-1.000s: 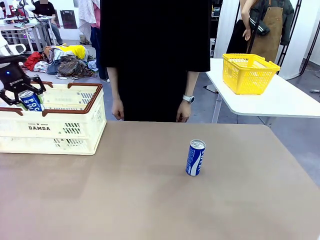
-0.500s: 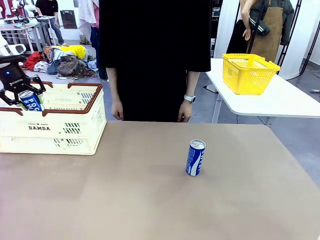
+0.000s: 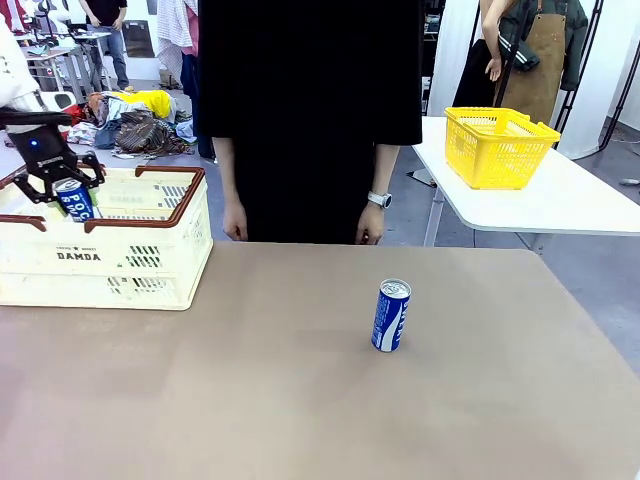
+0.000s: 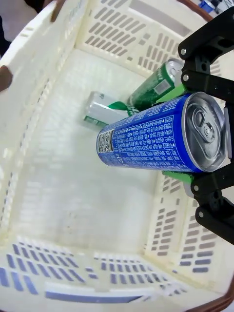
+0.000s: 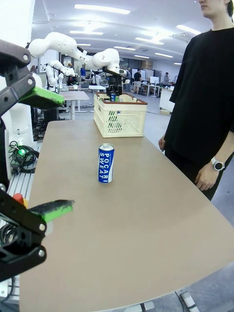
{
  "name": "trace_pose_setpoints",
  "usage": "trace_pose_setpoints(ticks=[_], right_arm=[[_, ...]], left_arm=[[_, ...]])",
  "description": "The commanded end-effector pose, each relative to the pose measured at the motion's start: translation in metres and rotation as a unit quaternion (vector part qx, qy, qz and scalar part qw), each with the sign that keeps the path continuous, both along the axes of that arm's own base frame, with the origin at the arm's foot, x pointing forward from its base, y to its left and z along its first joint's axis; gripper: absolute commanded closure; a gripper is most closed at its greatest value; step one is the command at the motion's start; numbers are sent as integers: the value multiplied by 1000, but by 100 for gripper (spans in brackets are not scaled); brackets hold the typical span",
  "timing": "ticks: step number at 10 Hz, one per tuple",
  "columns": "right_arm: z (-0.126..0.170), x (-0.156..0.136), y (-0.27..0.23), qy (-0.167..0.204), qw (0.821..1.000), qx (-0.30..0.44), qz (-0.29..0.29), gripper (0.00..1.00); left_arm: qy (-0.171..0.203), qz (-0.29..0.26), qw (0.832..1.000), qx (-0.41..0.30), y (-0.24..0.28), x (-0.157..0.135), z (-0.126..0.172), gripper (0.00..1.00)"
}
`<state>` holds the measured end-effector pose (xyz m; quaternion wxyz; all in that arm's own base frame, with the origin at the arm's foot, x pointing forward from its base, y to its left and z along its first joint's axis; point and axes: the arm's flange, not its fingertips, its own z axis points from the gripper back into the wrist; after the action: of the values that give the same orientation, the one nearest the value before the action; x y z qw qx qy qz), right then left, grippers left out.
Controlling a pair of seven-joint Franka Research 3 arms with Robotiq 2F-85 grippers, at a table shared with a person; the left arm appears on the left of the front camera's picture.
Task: Place the drinks into the Shopping basket.
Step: Pick up one drink and place it into the Shopping basket.
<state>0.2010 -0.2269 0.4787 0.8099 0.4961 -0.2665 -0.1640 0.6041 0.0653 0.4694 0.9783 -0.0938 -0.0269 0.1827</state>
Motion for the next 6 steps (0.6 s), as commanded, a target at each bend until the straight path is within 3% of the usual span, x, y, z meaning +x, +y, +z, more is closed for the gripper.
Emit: trace_pose_setpoints(ticks=[1,6], right_arm=[[0,1,0,-15,1000,2,1,0],[0,1,0,-15,1000,2,1,0]], left_arm=[[14,-11,1000,11,9,16,-5,100],[47,-16,999,16,15,26,-37,100]])
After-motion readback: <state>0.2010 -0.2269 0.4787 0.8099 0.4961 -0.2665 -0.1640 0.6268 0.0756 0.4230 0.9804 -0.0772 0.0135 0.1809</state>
